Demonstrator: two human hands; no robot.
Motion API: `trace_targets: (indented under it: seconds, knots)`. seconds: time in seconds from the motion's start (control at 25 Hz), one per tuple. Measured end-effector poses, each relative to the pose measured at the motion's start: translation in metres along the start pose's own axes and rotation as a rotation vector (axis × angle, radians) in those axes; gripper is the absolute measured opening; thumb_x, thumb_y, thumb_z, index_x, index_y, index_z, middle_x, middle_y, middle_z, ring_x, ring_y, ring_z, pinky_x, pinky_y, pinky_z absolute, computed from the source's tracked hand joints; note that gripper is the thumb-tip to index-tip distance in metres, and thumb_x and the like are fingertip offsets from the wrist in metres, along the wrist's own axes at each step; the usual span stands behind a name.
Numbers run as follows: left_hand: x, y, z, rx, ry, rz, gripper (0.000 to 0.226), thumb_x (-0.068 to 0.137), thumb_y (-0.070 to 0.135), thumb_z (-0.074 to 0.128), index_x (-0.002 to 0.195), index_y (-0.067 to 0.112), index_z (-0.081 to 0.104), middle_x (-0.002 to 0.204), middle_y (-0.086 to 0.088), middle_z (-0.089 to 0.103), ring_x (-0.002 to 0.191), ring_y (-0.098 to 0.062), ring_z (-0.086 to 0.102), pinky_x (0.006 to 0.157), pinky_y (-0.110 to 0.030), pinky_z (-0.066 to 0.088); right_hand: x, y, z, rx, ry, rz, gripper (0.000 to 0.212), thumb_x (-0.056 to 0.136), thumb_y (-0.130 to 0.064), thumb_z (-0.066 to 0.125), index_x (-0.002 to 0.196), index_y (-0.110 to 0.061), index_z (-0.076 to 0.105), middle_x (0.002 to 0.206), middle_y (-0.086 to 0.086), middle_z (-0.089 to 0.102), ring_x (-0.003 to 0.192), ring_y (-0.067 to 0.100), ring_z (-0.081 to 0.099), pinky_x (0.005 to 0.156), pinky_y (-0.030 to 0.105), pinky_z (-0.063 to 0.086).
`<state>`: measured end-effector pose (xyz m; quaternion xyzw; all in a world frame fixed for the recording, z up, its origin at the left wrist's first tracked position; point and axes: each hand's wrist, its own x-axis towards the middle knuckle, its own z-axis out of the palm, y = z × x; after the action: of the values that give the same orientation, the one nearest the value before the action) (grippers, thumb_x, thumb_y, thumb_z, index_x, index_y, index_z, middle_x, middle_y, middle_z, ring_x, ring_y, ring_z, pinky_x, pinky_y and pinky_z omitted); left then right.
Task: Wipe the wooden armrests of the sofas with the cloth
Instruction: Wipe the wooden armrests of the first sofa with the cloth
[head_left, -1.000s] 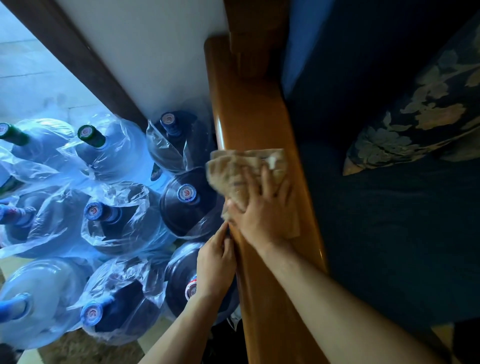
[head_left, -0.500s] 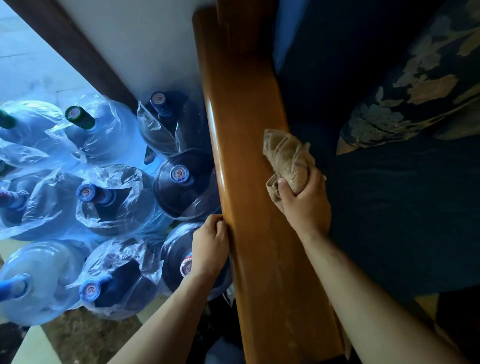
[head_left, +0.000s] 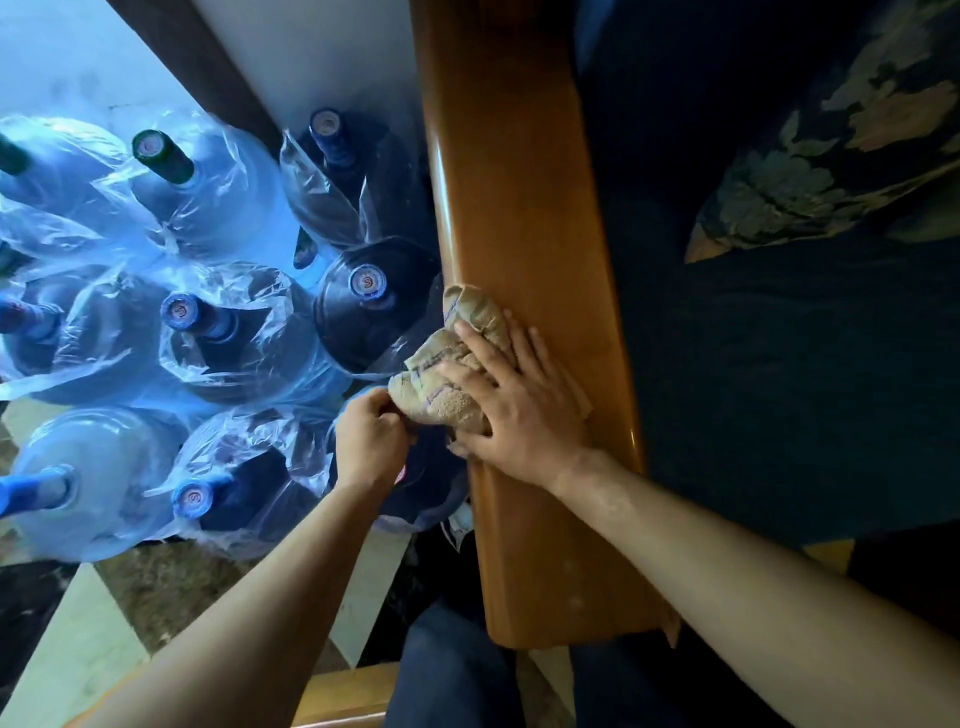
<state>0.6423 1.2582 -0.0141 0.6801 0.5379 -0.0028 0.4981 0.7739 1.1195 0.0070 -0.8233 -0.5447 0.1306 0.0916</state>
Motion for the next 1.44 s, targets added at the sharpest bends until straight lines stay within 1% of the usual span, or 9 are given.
trace_targets:
  seconds: [0.16, 0.44, 0.52, 0.68, 0.8, 0.88, 1.04, 1.2, 1.44]
  knots:
    - [-0.002, -0.001, 0.012, -0.105, 0.018, -0.059, 0.03, 0.076, -0.001, 0.046, 0.074, 0.018, 0.07, 0.064, -0.001, 0.07, 0.055, -0.018, 0.065, 0.051, -0.031, 0.051, -0.044, 0.059, -0.01, 0.067, 0.085, 0.118, 0.074, 0.08, -0.057, 0.068, 0.146, -0.027, 0.052, 0.173, 0.001, 0.024, 0.156, 0.04, 0.023, 0.126, 0.063, 0.018]
    - [-0.012, 0.008, 0.026, -0.217, -0.023, 0.026, 0.029, 0.084, 0.014, 0.04, 0.082, 0.02, 0.068, 0.068, 0.0, 0.071, 0.06, -0.02, 0.066, 0.057, -0.038, 0.055, -0.023, -0.013, 0.002, 0.119, 0.325, 0.909, 0.068, 0.09, -0.051, 0.065, 0.15, -0.023, 0.049, 0.168, 0.018, 0.031, 0.152, 0.05, 0.027, 0.12, 0.067, 0.028]
    - [-0.015, 0.01, 0.023, -0.23, -0.002, 0.044, 0.026, 0.088, 0.02, 0.039, 0.086, 0.019, 0.065, 0.072, -0.005, 0.071, 0.064, -0.025, 0.067, 0.059, -0.041, 0.055, -0.014, -0.048, 0.011, 0.143, 0.266, 0.853, 0.072, 0.089, -0.053, 0.067, 0.153, -0.025, 0.048, 0.169, 0.017, 0.03, 0.152, 0.054, 0.024, 0.121, 0.068, 0.021]
    - [-0.014, 0.006, 0.013, -0.11, 0.114, 0.108, 0.032, 0.098, 0.04, 0.039, 0.096, 0.018, 0.062, 0.084, 0.006, 0.066, 0.085, -0.019, 0.064, 0.072, -0.036, 0.044, -0.064, -0.039, 0.019, 0.036, 0.099, 0.22, 0.083, 0.083, -0.062, 0.071, 0.155, -0.033, 0.046, 0.173, 0.007, 0.023, 0.155, 0.048, 0.021, 0.125, 0.064, 0.015]
    - [-0.016, 0.002, 0.015, -0.119, 0.044, 0.074, 0.029, 0.095, 0.048, 0.043, 0.095, 0.027, 0.062, 0.088, 0.0, 0.071, 0.083, -0.026, 0.069, 0.078, -0.049, 0.055, -0.108, 0.009, 0.012, -0.013, -0.009, -0.069, 0.082, 0.085, -0.077, 0.061, 0.154, -0.035, 0.046, 0.174, 0.002, 0.02, 0.159, 0.042, 0.015, 0.127, 0.062, 0.012]
    - [-0.021, 0.006, 0.023, -0.053, -0.027, 0.104, 0.028, 0.092, 0.053, 0.044, 0.094, 0.031, 0.061, 0.086, 0.004, 0.072, 0.081, -0.021, 0.07, 0.079, -0.051, 0.057, -0.133, 0.035, 0.009, 0.043, 0.011, 0.005, 0.08, 0.086, -0.072, 0.064, 0.153, -0.032, 0.048, 0.173, 0.002, 0.022, 0.158, 0.041, 0.018, 0.125, 0.065, 0.016]
    - [-0.022, 0.024, 0.033, 0.017, -0.073, 0.147, 0.031, 0.092, 0.052, 0.045, 0.088, 0.026, 0.062, 0.078, 0.006, 0.071, 0.077, -0.014, 0.068, 0.079, -0.048, 0.057, -0.132, 0.013, 0.013, 0.247, 0.383, 0.657, 0.064, 0.085, -0.037, 0.078, 0.142, -0.014, 0.061, 0.167, 0.014, 0.033, 0.155, 0.038, 0.03, 0.118, 0.057, 0.036]
    - [-0.016, 0.037, 0.025, 0.031, -0.065, 0.136, 0.049, 0.094, 0.054, 0.035, 0.085, 0.015, 0.063, 0.085, -0.005, 0.071, 0.085, -0.03, 0.067, 0.083, -0.052, 0.054, -0.072, -0.058, 0.015, 0.171, 0.446, 1.01, 0.064, 0.09, -0.051, 0.062, 0.145, -0.018, 0.058, 0.165, 0.018, 0.038, 0.151, 0.048, 0.033, 0.115, 0.066, 0.033]
    - [-0.021, 0.032, 0.014, 0.085, 0.003, 0.171, 0.05, 0.1, 0.048, 0.035, 0.092, 0.006, 0.061, 0.09, -0.008, 0.068, 0.091, -0.031, 0.064, 0.082, -0.047, 0.05, -0.137, -0.074, 0.038, 0.03, 0.118, 0.193, 0.075, 0.08, -0.056, 0.078, 0.147, -0.033, 0.057, 0.17, 0.007, 0.03, 0.155, 0.046, 0.025, 0.123, 0.064, 0.022]
